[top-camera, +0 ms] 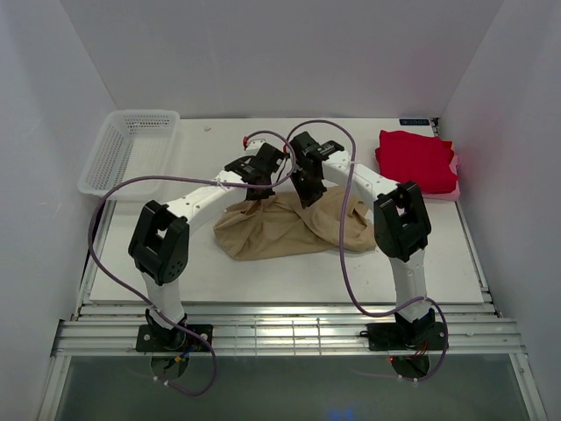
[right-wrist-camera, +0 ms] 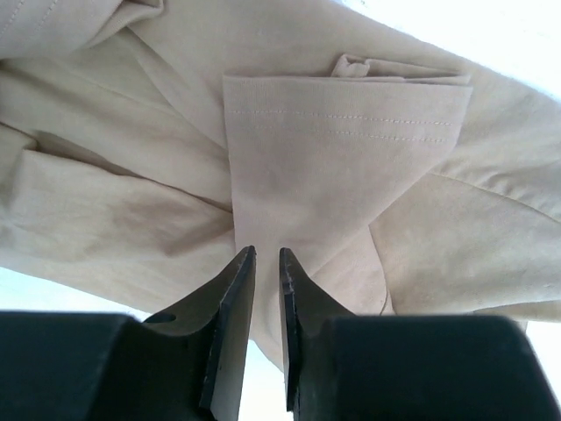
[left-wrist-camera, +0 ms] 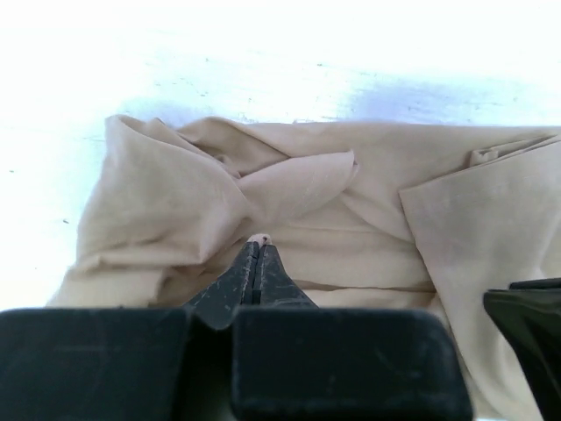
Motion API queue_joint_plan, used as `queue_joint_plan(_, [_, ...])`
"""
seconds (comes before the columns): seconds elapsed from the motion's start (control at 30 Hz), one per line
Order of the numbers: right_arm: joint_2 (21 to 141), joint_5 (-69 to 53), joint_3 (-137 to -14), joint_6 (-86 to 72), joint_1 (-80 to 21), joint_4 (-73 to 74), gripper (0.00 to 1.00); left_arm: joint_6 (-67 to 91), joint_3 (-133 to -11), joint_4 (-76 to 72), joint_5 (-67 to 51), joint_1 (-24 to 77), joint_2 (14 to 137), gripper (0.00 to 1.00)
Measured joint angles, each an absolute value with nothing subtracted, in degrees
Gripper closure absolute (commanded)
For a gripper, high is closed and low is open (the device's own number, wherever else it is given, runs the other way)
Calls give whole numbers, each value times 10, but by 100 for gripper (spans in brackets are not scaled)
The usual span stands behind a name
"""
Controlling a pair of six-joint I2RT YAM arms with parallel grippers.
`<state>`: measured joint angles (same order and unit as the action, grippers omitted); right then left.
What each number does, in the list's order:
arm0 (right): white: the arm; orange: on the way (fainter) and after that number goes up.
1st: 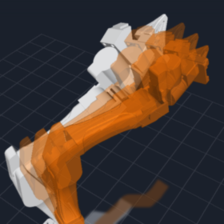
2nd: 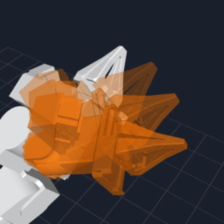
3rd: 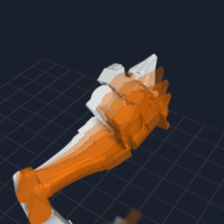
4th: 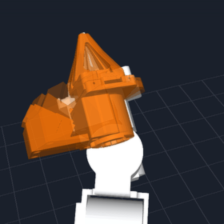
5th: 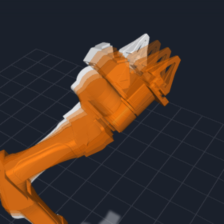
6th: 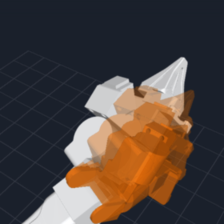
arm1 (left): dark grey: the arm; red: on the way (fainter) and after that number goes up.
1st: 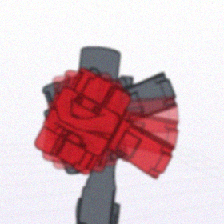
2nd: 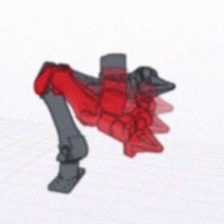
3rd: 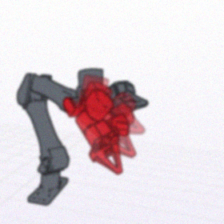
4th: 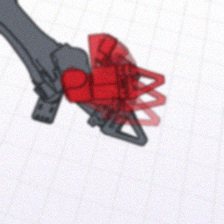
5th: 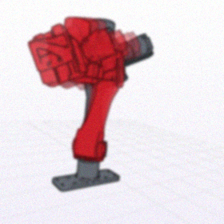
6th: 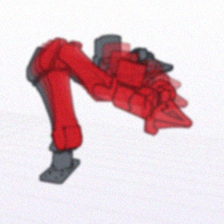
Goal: Fold and stack the t-shirts
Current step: Flatten the tshirt out
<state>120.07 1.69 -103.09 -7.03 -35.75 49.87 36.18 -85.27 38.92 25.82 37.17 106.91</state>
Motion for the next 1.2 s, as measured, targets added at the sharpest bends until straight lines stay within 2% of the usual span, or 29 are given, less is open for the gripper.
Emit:
queue_joint_plan(0.07, [1201, 14, -1027, -71, -357, 500, 76, 362, -853, 391, 257, 369, 1057, 100])
queue_joint_plan(0.27, [1201, -7, -983, -75, -357, 491, 66, 368, -840, 393, 246, 368, 1052, 100])
queue_joint_plan(0.63, [1201, -41, -966, -89, -357, 474, 60, 375, -815, 408, 245, 368, 1028, 100])
queue_joint_plan(0.83, [1213, -50, -973, -92, -357, 465, 60, 375, -811, 412, 247, 367, 1008, 100])
queue_joint_plan(1.2, [1242, -45, -985, -99, -357, 462, 66, 380, -788, 425, 251, 361, 976, 100])
